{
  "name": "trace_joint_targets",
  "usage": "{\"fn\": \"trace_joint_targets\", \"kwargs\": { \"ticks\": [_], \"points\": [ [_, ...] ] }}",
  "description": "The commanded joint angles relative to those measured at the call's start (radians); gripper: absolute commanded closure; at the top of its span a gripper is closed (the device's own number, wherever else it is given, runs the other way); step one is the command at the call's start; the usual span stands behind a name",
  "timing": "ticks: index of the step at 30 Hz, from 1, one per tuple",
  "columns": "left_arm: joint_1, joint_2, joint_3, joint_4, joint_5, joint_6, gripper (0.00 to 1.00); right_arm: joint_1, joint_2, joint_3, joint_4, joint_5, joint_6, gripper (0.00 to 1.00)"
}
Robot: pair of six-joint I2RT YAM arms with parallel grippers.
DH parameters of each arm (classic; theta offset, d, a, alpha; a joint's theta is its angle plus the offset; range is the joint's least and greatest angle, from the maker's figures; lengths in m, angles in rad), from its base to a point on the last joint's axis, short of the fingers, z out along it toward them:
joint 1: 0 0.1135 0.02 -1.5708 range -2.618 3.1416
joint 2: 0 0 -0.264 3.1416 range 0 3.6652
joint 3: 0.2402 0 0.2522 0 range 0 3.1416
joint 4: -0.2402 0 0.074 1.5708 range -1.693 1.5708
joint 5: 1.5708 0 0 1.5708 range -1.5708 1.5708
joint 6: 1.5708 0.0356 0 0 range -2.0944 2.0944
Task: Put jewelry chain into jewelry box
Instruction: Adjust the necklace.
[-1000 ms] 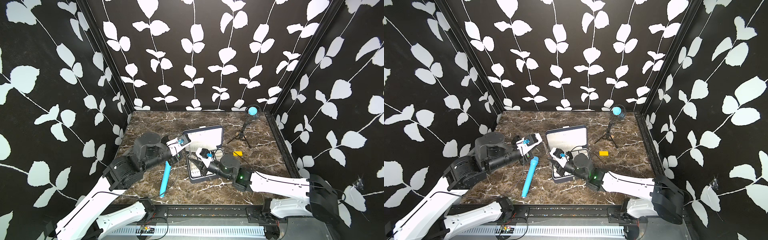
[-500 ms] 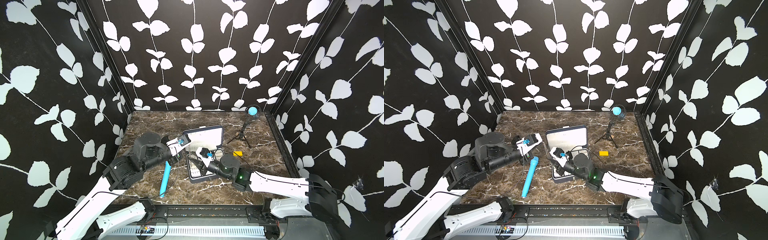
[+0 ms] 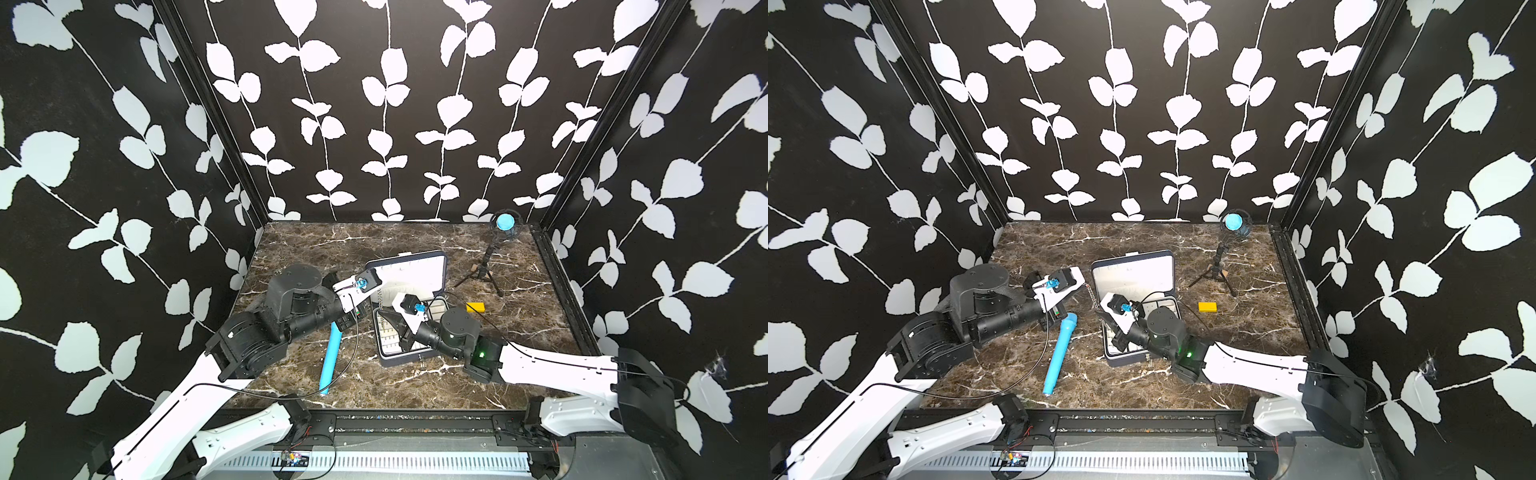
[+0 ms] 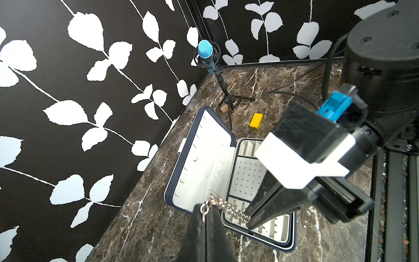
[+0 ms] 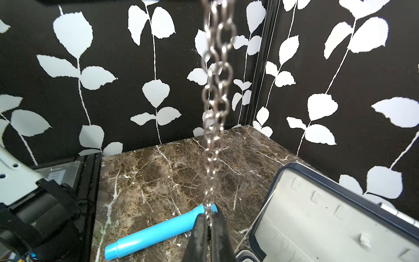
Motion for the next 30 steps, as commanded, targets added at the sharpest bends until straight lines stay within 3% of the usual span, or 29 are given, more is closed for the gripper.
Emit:
{"fn": "trace_joint_targets", "kwargs": {
  "ticks": [1, 7, 12, 18, 22, 30],
  "points": [
    [0.003, -0.012, 0.002, 0.027, 0.012, -0.007, 1.00, 0.009, -0.009, 0.024, 0.046, 0.001, 0.014, 1.00],
    [0.003, -0.018, -0.012, 0.038, 0.002, -0.021, 1.00, 0.009, -0.045, 0.010, 0.026, 0.015, 0.027, 1.00],
    [0.003, -0.032, -0.091, 0.128, -0.025, -0.105, 1.00, 0.008, -0.125, -0.010, -0.075, 0.051, 0.052, 1.00],
    [0.003, -0.038, -0.281, 0.437, -0.122, -0.316, 1.00, -0.016, -0.232, -0.049, -0.216, 0.101, 0.109, 1.00],
    [0.003, -0.042, -0.405, 0.618, -0.164, -0.405, 1.00, -0.096, -0.281, -0.079, -0.290, 0.126, 0.195, 1.00],
    [0.003, 0.044, -0.589, 0.944, -0.287, -0.535, 1.00, -0.236, -0.165, -0.049, -0.232, 0.107, 0.332, 1.00]
  ]
}}
